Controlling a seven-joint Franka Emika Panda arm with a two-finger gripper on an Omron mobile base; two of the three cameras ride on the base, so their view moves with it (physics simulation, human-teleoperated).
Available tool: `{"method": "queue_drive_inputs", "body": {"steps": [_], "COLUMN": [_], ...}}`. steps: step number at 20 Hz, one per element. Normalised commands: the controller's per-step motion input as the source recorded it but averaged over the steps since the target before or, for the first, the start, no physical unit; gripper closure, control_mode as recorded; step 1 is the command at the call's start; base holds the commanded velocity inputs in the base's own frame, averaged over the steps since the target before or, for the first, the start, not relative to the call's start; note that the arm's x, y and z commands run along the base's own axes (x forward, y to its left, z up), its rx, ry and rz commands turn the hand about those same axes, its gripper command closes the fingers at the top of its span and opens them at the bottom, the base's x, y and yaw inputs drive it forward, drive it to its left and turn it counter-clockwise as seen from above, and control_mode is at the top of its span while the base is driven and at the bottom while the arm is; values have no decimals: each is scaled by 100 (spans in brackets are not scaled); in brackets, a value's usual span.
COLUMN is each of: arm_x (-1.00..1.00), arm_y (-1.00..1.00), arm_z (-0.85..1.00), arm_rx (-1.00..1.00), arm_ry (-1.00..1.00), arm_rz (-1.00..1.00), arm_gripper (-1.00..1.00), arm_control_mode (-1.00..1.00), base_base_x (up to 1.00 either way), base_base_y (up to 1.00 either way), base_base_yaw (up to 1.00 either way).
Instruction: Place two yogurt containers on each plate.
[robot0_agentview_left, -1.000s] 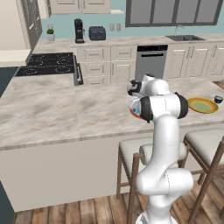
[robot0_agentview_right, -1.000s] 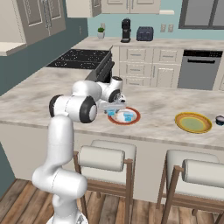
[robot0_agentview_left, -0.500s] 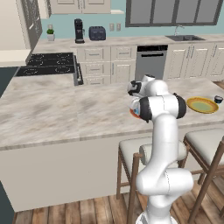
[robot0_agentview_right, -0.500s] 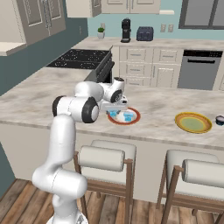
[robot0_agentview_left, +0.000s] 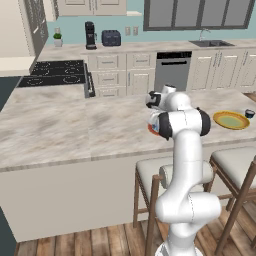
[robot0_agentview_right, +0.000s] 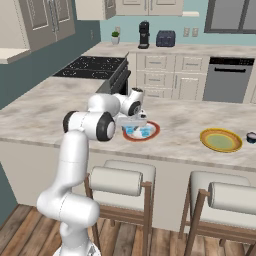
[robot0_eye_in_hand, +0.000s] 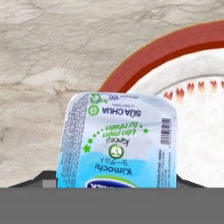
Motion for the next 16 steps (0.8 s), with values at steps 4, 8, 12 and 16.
{"method": "queue_drive_inputs", "body": {"steps": [4, 8, 12, 16], "arm_x": [1, 0, -1, -6], "arm_y": [0, 0, 0, -3], "arm_z": [0, 0, 2, 26], "arm_rx": [0, 0, 0, 0], "arm_ry": [0, 0, 0, 0], "arm_rz": [0, 0, 0, 0], "arm_gripper": [-100, -100, -100, -100], "arm_control_mode": [-100, -100, -100, -100], "base_base_x": [0, 0, 0, 0], "base_base_y": [0, 0, 0, 0], "base_base_yaw": [0, 0, 0, 0]}}
